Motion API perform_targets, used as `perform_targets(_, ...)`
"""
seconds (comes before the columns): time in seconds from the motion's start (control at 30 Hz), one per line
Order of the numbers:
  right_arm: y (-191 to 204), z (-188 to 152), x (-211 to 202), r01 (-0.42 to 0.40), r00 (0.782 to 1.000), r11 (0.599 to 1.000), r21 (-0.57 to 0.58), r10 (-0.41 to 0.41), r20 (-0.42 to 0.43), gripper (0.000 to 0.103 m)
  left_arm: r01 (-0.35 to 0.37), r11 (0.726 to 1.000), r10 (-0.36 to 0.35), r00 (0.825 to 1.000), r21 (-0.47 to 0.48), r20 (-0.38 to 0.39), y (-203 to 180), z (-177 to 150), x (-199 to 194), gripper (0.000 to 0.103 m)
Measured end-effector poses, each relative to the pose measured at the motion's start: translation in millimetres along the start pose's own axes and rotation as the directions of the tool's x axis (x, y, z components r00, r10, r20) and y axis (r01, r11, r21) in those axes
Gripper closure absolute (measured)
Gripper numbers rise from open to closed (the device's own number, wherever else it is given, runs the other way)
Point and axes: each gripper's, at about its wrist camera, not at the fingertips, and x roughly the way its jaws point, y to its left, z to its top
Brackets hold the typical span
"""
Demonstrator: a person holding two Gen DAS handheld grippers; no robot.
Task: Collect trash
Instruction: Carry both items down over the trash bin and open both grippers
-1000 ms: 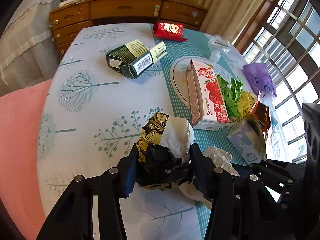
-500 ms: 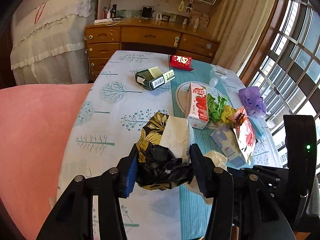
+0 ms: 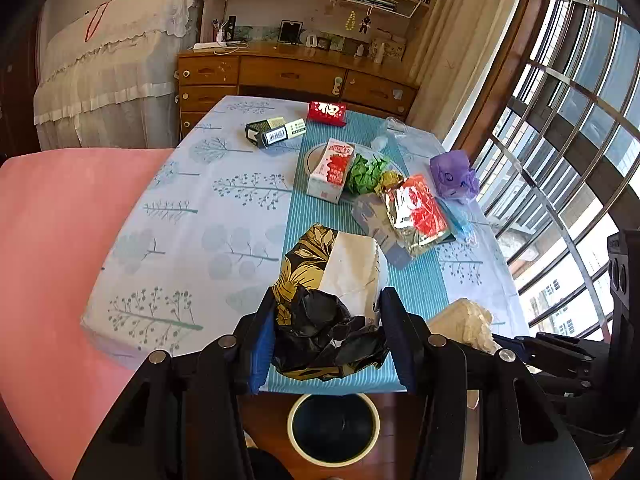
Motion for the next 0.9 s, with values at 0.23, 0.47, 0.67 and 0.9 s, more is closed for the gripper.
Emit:
perform_targets(0.23, -2, -68, -1, 0.037, 0.999, 0.999, -0.004, -0.038, -0.032, 0.077, 0.023, 0.999, -0.025, 0.997, -0.034, -0.076, 2, -59, -11, 0.054)
perform_targets(0.47, -5, -136, 56, 0.046, 0.996, 0.999, 0.025, -0.044, -0.071, 0.077, 0.033, 0.994, -0.051, 0.982, -0.099, -0.182, 40, -133, 22, 0.054)
perform_targets(0.67, -36, -190, 139, 0.077, 0.993, 0.990, 0.119, -0.065, -0.099, 0.077, 0.067, 0.997, -0.078, 0.945, -0.046, -0.318, 53, -199, 109, 0.053)
perform_targets(0.9, -82, -245, 243, 0.099, 0.988, 0.975, 0.200, -0.072, -0.136, 0.075, 0.128, 0.990, -0.095, 0.909, 0.054, -0.406, 53, -272, 224, 0.050)
